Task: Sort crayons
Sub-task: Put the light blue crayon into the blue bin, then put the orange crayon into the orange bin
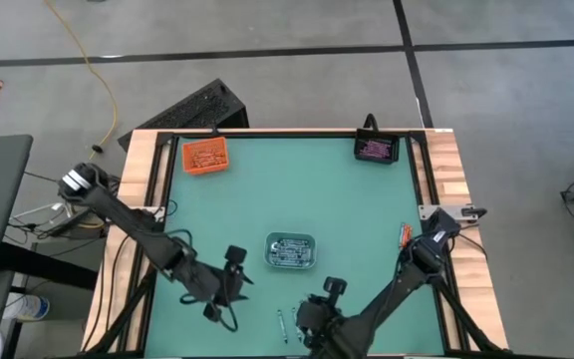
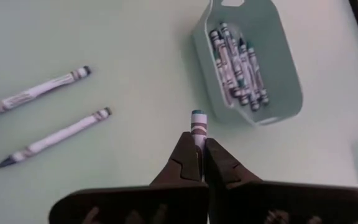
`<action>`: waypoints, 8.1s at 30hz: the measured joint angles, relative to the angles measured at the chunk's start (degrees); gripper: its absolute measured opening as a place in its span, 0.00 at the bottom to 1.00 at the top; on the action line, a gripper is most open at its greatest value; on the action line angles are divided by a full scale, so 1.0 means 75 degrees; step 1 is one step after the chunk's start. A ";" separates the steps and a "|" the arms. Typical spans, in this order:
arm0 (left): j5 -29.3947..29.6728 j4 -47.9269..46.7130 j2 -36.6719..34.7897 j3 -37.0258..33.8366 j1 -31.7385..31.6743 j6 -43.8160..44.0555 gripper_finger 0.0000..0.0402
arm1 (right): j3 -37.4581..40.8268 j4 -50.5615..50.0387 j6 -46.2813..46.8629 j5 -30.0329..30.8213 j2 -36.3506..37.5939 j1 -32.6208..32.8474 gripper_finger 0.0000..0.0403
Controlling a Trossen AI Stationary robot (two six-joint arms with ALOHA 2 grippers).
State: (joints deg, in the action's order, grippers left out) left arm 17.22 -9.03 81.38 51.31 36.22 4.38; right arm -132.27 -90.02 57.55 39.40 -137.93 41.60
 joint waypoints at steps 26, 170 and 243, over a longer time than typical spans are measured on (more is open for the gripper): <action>0.2305 0.1686 0.1417 0.0003 0.1842 0.0781 0.42 | 0.0000 0.0874 -0.4448 -0.0620 0.0157 -0.2434 0.00; 0.2748 0.2161 0.1408 0.0004 0.1296 0.0711 0.42 | 1.3074 0.4438 0.9357 -0.2397 0.6496 -0.0344 0.38; 0.2343 0.2208 0.1408 0.0003 0.1120 0.0734 0.42 | 1.1884 0.4799 0.6917 -0.3705 0.6489 0.0275 0.10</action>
State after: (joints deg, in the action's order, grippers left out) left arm 34.79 7.53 91.94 51.33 44.62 9.88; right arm -43.13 -54.02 109.43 11.62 -89.26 43.66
